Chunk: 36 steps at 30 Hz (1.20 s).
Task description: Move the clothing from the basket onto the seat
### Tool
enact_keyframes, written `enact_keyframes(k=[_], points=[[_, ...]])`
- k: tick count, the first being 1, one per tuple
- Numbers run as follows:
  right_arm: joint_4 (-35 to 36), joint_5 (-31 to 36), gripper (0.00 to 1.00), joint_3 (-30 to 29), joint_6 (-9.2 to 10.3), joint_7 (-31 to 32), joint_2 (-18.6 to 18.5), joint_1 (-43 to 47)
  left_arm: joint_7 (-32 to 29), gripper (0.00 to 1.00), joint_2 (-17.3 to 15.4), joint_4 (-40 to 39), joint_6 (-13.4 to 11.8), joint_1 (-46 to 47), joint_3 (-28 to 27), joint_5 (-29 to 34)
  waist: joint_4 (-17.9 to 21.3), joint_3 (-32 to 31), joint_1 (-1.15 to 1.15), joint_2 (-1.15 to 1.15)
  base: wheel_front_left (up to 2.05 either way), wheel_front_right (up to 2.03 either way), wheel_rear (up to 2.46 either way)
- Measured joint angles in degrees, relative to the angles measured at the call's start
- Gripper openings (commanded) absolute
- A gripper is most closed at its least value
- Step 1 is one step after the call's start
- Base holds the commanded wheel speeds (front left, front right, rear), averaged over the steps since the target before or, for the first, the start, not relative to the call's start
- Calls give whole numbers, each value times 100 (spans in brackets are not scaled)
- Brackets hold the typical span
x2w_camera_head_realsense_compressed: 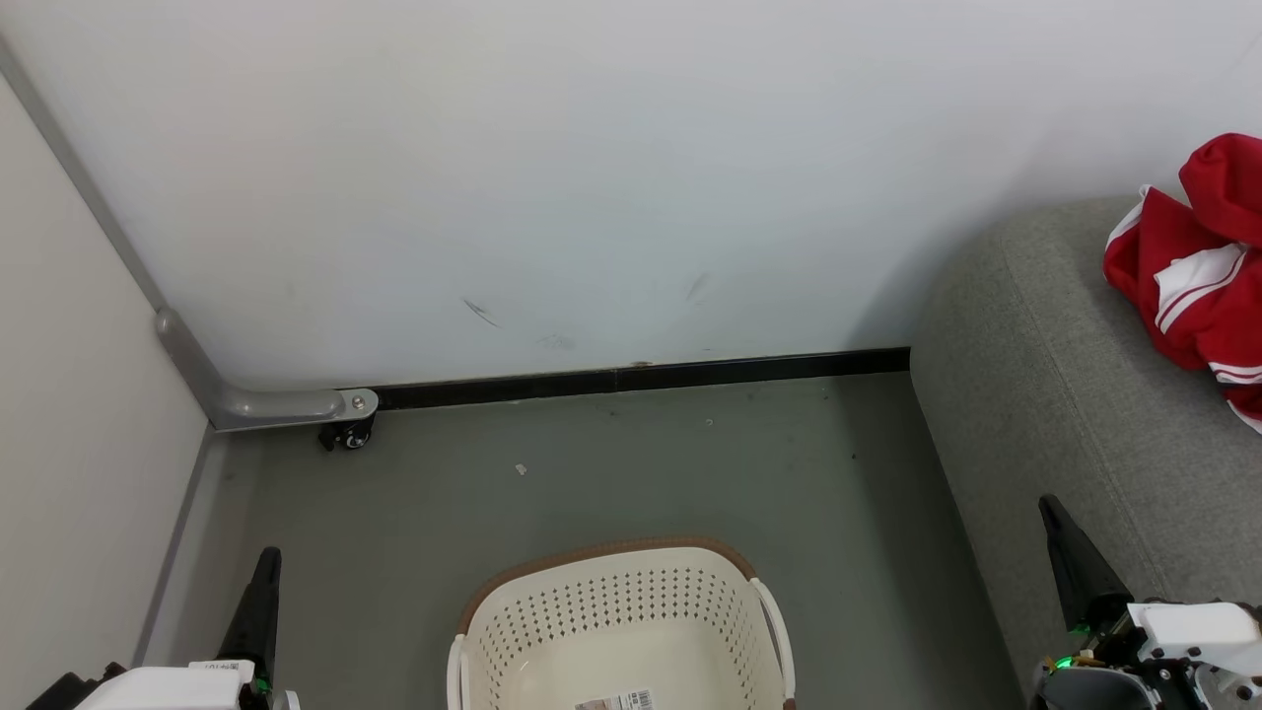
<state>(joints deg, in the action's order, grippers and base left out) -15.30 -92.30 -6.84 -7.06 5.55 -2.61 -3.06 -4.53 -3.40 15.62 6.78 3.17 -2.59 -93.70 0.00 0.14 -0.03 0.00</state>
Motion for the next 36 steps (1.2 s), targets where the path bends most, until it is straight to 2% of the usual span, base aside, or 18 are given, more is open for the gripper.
enact_keyframes(k=[36], points=[[-5, 0, 0, -4, 0, 1, 2, -76, -1, 0, 3, 23, 27, 1, -14, 1, -1, 0, 1, 0, 0, 0, 0]])
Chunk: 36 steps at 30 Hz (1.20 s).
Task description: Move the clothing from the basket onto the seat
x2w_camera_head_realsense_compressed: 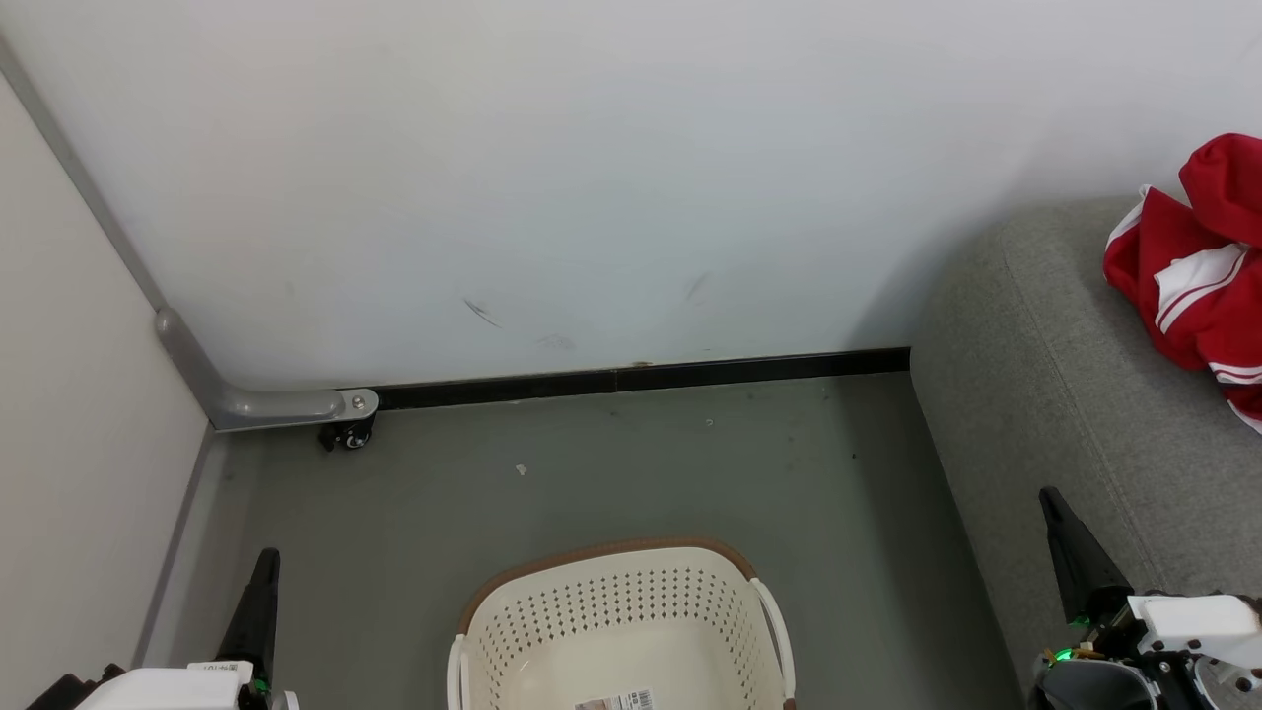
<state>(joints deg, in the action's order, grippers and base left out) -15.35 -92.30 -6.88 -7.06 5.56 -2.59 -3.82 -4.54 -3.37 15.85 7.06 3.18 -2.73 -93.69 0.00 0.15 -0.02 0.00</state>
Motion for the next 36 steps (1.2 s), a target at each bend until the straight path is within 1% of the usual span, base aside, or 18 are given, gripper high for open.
enact_keyframes(k=[36], points=[[0, 0, 0, -4, 0, 5, 1, 0, 0, 0, 5, 4, 0, 2, -13, 0, 0, 0, 0, 0, 0, 0, 0]])
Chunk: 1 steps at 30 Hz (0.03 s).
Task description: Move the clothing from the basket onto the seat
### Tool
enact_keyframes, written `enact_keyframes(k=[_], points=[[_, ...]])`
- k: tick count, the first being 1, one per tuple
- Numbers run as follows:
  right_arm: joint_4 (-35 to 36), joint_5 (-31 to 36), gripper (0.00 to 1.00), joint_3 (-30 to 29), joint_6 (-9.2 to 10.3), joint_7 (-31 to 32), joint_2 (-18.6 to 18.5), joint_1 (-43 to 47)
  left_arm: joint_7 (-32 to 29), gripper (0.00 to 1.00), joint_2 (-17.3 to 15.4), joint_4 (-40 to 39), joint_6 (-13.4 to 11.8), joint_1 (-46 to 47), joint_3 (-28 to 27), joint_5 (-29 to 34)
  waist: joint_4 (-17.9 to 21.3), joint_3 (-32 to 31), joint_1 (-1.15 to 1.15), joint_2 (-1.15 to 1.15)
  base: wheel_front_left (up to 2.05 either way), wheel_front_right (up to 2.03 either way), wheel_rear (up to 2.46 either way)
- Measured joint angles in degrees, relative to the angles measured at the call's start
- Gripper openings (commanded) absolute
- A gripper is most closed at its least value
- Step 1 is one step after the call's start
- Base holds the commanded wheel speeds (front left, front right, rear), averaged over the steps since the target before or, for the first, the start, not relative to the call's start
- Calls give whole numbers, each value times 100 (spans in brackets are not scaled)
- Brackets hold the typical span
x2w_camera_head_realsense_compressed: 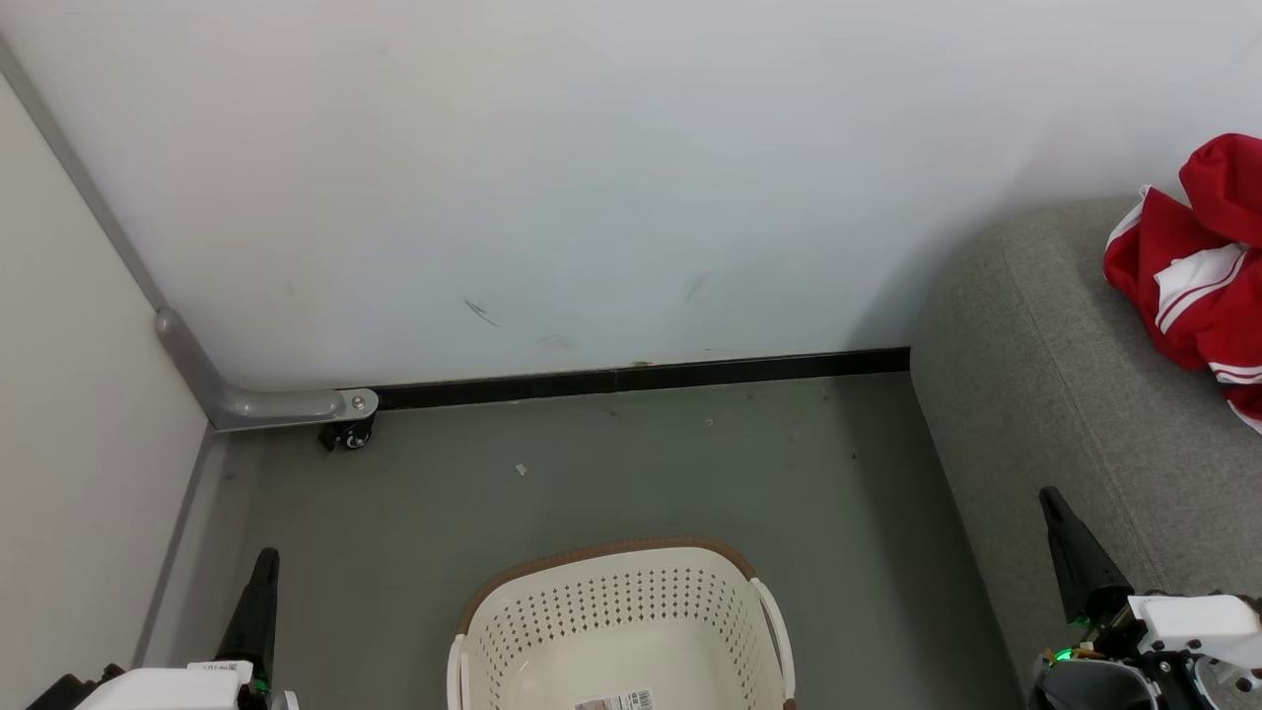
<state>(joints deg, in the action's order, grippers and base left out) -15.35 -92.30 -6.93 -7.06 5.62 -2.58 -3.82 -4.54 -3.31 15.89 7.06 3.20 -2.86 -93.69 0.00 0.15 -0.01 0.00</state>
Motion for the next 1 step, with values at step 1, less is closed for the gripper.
enact_keyframes(k=[1], points=[[0, 0, 0, 0, 0, 0, 0, 0, -1, 0, 0, 0, 0, 1, 0, 0, 0, 0, 0, 0, 0, 0, 0]])
